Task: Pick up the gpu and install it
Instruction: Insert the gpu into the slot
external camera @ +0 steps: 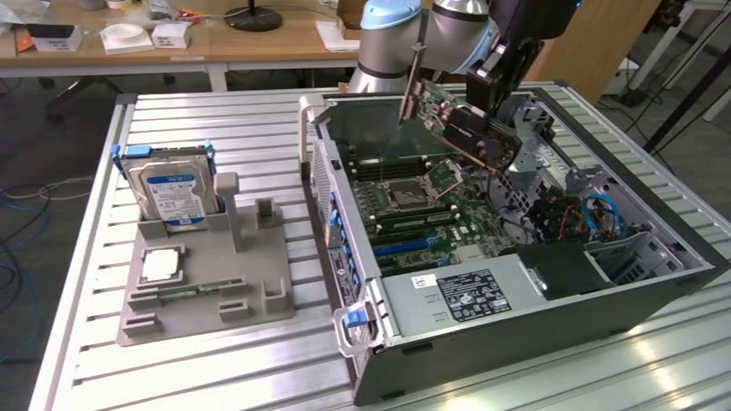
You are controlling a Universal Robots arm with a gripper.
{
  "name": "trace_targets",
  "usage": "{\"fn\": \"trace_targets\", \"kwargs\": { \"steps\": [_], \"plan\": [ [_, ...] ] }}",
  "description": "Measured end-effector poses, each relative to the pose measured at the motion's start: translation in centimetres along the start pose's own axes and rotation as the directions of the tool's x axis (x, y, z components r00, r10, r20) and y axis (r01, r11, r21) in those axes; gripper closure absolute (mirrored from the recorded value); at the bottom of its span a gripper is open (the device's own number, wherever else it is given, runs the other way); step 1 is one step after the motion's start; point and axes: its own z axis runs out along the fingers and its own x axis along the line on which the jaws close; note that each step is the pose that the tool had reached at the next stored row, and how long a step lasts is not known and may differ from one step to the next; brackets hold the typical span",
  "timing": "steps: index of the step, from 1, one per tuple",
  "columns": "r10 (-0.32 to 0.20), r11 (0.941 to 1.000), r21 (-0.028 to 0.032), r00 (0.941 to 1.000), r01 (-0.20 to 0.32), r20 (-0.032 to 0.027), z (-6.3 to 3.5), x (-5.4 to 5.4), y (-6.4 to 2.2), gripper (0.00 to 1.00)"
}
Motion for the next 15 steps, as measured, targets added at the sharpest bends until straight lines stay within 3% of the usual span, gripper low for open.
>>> {"fn": "trace_targets", "kwargs": {
  "steps": [15],
  "plan": [
    [-0.102, 0.9948, -0.0033, 0.9948, 0.102, -0.0043, 0.01, 0.00, 0.00, 0.74]
  ]
}}
